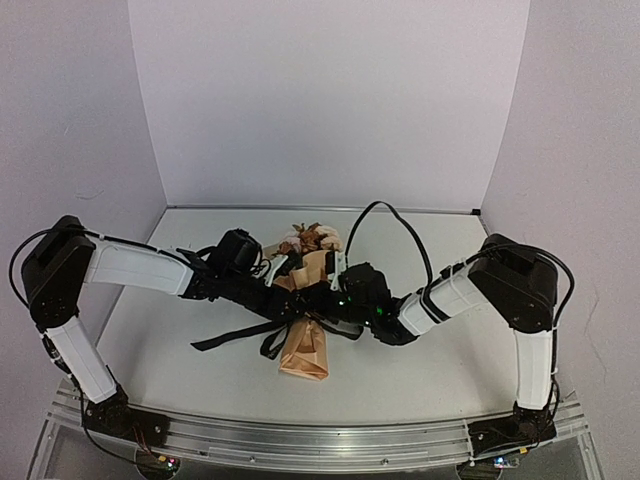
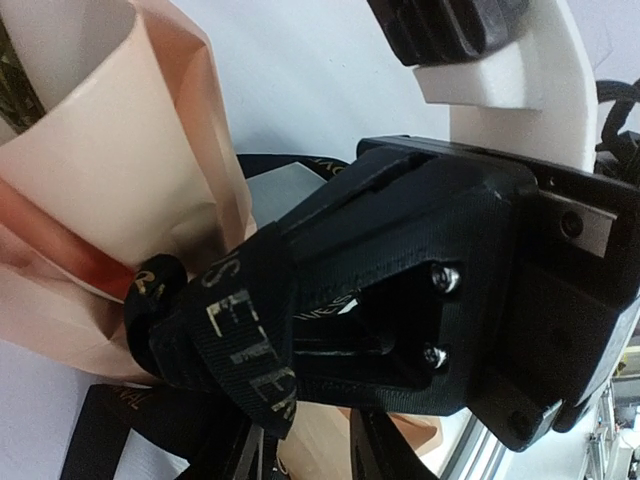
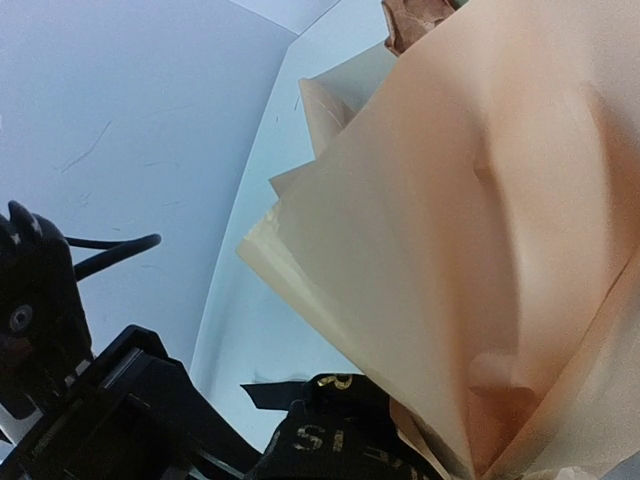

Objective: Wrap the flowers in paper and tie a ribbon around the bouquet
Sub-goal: Cross the half-tied ribbon over the folded bouquet.

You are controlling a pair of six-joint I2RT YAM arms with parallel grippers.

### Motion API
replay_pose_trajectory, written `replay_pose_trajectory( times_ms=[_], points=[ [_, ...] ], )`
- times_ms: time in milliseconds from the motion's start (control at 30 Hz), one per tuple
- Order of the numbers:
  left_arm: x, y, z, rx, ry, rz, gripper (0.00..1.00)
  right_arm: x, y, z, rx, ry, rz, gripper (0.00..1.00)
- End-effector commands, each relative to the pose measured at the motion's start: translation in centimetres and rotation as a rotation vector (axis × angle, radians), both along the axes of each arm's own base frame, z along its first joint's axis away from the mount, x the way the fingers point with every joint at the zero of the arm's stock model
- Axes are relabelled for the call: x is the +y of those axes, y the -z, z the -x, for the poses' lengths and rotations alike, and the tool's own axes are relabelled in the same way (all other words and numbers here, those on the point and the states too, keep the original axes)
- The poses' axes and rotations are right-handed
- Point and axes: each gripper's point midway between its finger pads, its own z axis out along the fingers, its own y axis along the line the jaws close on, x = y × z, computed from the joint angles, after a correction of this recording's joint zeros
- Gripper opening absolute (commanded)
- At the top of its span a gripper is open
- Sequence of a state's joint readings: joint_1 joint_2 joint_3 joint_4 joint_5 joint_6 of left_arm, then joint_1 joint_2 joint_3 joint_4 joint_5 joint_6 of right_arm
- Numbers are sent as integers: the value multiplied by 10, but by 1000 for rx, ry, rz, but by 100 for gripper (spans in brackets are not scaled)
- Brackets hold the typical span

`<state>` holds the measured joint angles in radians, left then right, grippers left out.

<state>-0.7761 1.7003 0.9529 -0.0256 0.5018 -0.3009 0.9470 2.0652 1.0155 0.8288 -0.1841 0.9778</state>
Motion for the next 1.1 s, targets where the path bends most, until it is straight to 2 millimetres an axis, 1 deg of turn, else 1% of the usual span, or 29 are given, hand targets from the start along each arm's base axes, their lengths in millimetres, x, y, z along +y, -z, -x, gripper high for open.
replay_pose_trajectory(
  times_ms=[0, 400, 467, 633, 767, 833, 867, 900, 933, 1000, 1033, 1067],
  points=[
    [2, -39, -12, -96, -56, 54, 34, 12, -20, -4, -92, -32, -46, 0],
    [5, -68, -9, -117, -53, 117, 39, 11, -15, -5, -98, -27, -32, 0],
    [9, -71, -14, -124, -80, 116, 40, 11, -16, -5, -100, -29, -31, 0],
    [20, -89, -28, -163, -156, 165, 40, 11, -16, -5, -106, -29, -29, 0],
    [35, -102, -40, -189, -233, 199, 46, 12, -17, -6, -107, -32, -32, 0],
    [43, -102, -48, -188, -285, 191, 47, 13, -17, -6, -108, -34, -32, 0],
    [48, -98, -54, -182, -318, 178, 46, 13, -17, -6, -108, -35, -32, 0],
    [54, -94, -63, -173, -361, 161, 43, 13, -17, -5, -108, -36, -32, 0],
    [58, -88, -69, -151, -382, 147, 41, 13, -17, -6, -107, -37, -32, 0],
    [62, -68, -79, -85, -406, 104, 34, 14, -17, -6, -108, -40, -32, 0],
    [59, -64, -81, -63, -393, 100, 32, 15, -18, -6, -110, -40, -34, 0],
    [56, -54, -83, -32, -381, 84, 30, 15, -18, -6, -111, -41, -35, 0]
  ],
)
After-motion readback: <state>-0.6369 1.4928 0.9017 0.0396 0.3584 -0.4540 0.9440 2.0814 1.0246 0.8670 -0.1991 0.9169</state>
